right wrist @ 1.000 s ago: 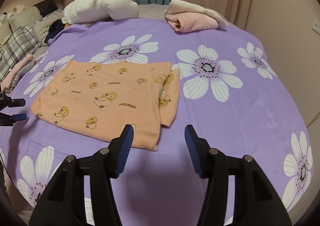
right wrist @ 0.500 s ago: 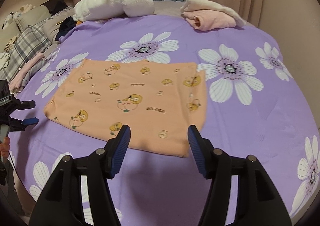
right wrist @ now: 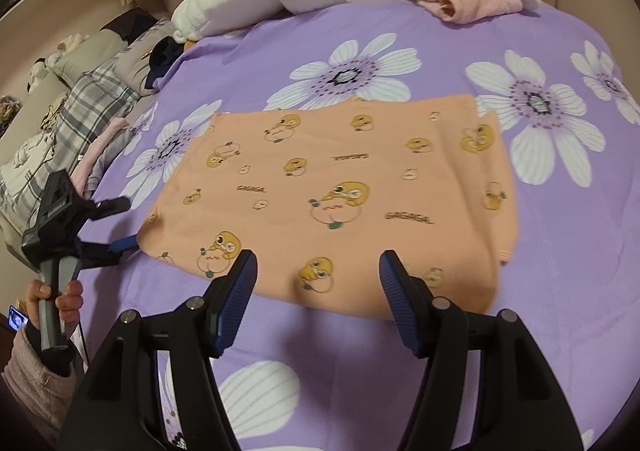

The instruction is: Fold small clothes

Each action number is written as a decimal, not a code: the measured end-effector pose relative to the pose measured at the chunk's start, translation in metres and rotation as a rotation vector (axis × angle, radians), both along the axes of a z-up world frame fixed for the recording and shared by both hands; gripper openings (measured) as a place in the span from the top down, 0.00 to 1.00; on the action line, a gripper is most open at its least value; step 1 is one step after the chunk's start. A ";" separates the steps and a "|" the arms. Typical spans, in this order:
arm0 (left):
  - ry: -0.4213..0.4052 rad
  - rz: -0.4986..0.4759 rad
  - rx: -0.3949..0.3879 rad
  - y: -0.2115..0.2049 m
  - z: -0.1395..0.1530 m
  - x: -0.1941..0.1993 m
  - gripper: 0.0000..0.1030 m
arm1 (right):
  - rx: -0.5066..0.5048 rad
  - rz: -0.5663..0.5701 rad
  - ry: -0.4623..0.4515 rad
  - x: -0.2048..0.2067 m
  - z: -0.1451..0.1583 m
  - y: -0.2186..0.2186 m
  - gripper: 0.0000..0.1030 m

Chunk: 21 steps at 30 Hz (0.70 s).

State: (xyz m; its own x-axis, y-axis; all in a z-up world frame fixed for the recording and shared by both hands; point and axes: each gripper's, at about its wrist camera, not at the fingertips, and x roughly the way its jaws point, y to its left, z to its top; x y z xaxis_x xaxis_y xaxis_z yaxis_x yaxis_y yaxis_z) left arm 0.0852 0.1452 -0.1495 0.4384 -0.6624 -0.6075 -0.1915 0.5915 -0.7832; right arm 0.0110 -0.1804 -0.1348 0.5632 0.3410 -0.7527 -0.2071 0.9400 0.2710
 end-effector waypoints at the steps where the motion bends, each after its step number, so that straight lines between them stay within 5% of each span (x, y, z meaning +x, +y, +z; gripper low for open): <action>1: -0.001 -0.007 -0.001 -0.002 -0.001 0.005 0.19 | 0.002 0.007 0.003 0.003 -0.001 0.002 0.38; 17: -0.036 -0.111 0.051 -0.050 -0.001 0.063 0.19 | 0.047 0.040 0.099 0.097 -0.028 0.041 0.41; 21: -0.039 -0.123 0.108 -0.053 -0.001 0.062 0.43 | 0.033 0.023 0.084 0.136 -0.029 0.059 0.63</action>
